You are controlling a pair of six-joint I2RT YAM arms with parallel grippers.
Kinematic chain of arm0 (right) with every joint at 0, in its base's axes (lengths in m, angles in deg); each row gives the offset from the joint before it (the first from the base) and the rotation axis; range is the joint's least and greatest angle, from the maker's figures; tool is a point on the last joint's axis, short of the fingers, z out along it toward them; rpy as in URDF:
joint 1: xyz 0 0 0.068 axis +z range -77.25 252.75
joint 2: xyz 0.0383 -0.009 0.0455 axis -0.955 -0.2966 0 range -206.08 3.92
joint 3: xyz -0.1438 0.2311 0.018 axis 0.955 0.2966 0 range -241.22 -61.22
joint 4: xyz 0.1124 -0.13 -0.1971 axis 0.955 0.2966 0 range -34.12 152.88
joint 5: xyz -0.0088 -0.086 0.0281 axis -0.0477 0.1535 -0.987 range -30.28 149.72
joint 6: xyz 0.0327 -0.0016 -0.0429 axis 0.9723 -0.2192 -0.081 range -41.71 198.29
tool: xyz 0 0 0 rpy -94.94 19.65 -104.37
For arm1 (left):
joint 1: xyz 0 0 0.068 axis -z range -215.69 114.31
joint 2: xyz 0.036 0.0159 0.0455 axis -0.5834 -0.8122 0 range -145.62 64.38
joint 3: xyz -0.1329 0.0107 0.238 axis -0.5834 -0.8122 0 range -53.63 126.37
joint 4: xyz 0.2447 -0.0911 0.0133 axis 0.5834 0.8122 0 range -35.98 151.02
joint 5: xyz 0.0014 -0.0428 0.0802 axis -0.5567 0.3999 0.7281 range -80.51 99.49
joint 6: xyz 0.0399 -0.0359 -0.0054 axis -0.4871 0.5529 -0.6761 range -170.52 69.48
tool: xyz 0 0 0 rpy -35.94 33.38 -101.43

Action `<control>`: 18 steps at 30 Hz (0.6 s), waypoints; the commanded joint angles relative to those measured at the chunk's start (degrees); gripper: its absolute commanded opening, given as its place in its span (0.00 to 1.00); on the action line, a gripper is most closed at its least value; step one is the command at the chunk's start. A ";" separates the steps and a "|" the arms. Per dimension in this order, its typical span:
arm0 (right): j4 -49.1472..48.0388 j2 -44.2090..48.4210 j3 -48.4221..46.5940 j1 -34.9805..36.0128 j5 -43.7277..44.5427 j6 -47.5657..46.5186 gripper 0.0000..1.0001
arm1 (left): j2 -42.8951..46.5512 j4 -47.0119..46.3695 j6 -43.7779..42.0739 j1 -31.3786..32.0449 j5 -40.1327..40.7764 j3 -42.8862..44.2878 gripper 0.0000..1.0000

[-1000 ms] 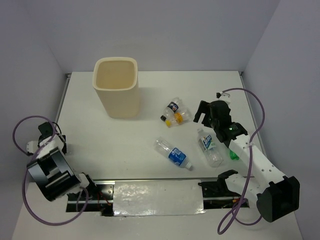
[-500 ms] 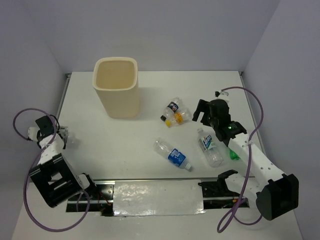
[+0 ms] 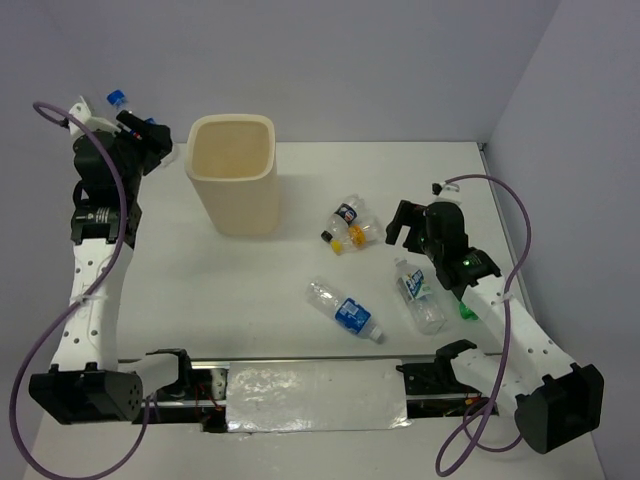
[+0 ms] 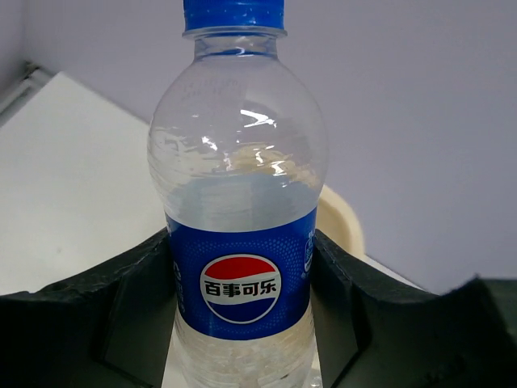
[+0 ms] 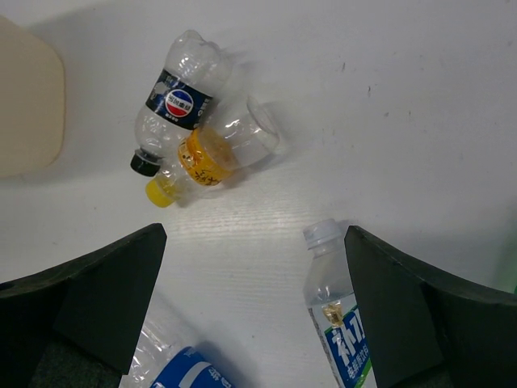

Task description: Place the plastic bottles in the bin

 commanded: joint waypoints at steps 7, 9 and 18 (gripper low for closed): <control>-1.79 1.57 1.92 -0.42 -2.15 -1.59 1.00 | -11.24 -12.09 -11.41 10.22 -8.07 8.46 0.64; -1.10 1.74 1.84 -0.50 -2.50 -1.86 1.00 | -15.38 -10.08 -12.11 11.36 -7.12 12.14 0.65; 0.31 2.71 2.63 -0.50 -0.66 -1.51 1.00 | -21.89 -4.54 -13.17 13.91 -4.13 16.38 0.99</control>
